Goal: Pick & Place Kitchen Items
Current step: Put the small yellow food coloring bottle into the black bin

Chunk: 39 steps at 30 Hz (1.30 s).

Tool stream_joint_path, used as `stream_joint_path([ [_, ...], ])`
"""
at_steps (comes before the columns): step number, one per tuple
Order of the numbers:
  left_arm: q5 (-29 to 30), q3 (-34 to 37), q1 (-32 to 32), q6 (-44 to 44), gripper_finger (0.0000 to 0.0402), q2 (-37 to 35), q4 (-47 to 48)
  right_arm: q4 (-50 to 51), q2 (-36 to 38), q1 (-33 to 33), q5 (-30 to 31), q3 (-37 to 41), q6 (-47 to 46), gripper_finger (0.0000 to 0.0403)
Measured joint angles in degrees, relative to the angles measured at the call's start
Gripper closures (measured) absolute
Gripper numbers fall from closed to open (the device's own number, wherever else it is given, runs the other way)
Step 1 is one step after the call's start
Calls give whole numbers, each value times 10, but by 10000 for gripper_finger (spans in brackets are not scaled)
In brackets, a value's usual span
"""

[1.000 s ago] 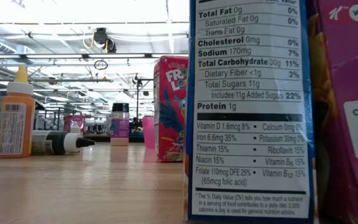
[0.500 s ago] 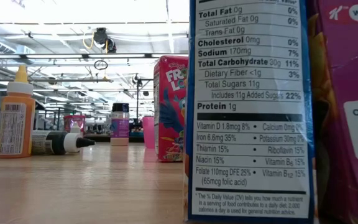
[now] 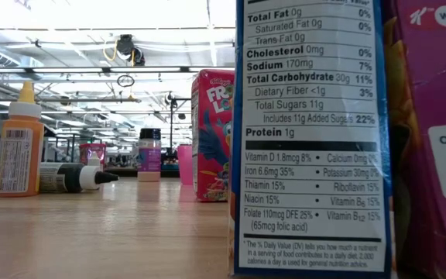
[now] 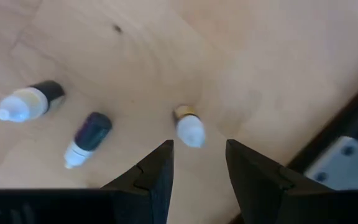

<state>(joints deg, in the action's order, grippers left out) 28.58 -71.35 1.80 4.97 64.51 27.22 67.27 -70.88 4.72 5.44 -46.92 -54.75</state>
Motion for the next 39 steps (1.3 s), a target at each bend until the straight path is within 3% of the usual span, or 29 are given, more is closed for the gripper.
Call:
stream_joint_path([
  [17,0,0,0,0,190,0,0,-90,0,-22,-25,68,4,262],
  [22,0,0,0,0,190,0,0,-103,0,-22,-25,80,-3,284],
  [29,0,0,0,0,190,0,0,-145,1,-22,-28,92,-4,348],
  [39,0,0,0,0,190,0,0,-142,3,-22,-56,86,-6,348],
])
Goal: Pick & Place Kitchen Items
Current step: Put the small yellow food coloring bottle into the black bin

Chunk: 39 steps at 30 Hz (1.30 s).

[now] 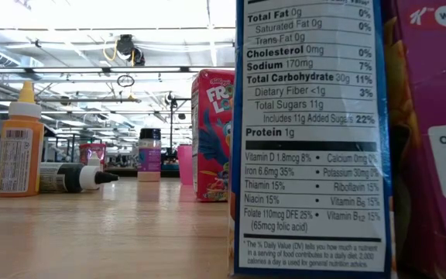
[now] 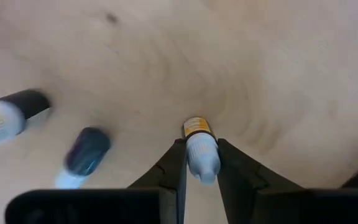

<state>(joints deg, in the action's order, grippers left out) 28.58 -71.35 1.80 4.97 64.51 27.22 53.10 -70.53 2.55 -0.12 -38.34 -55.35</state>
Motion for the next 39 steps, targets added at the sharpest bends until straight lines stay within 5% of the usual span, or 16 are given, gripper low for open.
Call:
stream_joint_path([
  [19,-12,0,-2,23,190,10,-17,63,20,-96,16,-296,152,348],
  [26,-114,0,-27,31,190,73,-84,-17,20,-112,-16,-373,205,348],
  [35,-259,0,-46,31,190,140,-212,-147,7,-112,-82,-379,218,348],
  [39,-271,0,-47,30,190,157,-245,-165,-7,-112,-92,-379,221,348],
])
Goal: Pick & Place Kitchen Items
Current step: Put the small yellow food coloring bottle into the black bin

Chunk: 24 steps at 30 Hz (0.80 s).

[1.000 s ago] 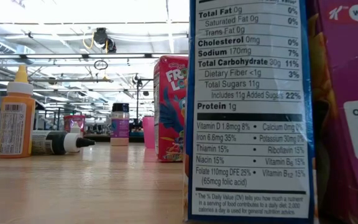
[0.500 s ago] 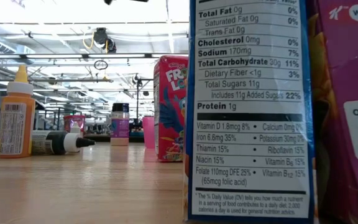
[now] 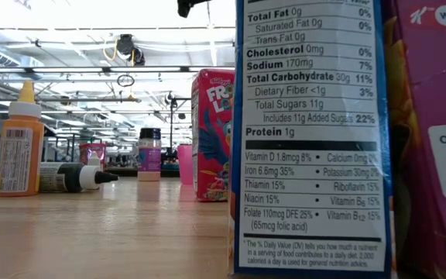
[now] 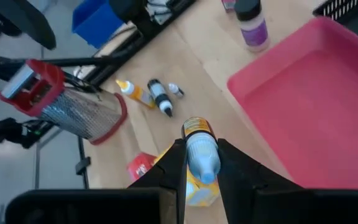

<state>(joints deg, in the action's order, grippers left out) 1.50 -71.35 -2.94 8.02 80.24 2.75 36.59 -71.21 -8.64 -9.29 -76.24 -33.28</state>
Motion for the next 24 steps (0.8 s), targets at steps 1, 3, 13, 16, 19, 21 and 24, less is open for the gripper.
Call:
stream_joint_path([
  [1,0,0,0,-3,190,6,-6,0,-4,0,0,0,2,348],
  [3,-1,0,0,-1,190,13,-4,-14,-10,0,0,0,5,348],
  [13,-2,1,4,17,190,57,-12,-90,-22,-4,0,0,12,348],
  [16,1,1,4,29,190,68,-22,-83,-24,-4,0,0,12,348],
  [19,2,1,0,30,190,68,-25,-88,-24,-4,1,0,12,348],
  [21,9,1,-2,28,190,68,-31,-91,-24,-4,0,0,12,348],
  [24,27,0,-4,11,190,68,-35,-96,-26,-4,-1,1,12,348],
])
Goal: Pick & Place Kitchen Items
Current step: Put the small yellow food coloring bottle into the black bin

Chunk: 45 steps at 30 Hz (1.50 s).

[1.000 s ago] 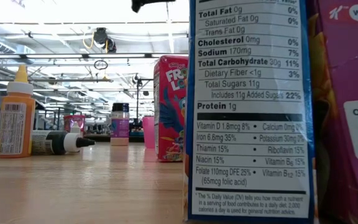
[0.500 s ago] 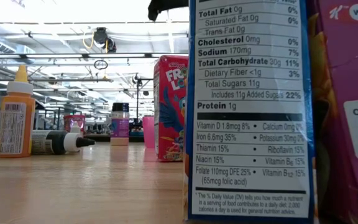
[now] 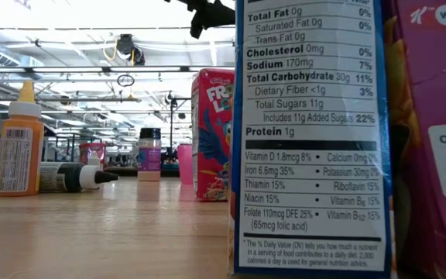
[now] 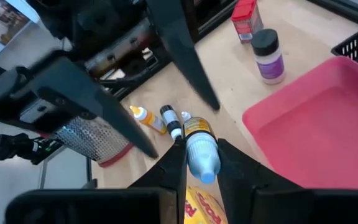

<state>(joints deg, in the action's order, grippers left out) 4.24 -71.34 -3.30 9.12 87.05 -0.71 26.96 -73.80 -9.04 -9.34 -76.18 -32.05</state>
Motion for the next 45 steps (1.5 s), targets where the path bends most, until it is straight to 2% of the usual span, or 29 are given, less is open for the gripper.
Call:
stream_joint_path([
  [23,12,0,-1,-40,195,0,10,-44,-12,0,-14,0,0,348],
  [27,3,0,-1,-45,237,0,10,-44,-12,0,-14,0,0,348],
  [34,-7,0,-1,-60,362,0,20,-42,-12,0,-15,0,-1,348],
  [39,-16,0,-1,-58,362,0,18,-42,-12,0,-15,0,-1,344],
  [45,17,0,-2,-58,357,0,15,-46,-12,0,-13,0,12,311],
])
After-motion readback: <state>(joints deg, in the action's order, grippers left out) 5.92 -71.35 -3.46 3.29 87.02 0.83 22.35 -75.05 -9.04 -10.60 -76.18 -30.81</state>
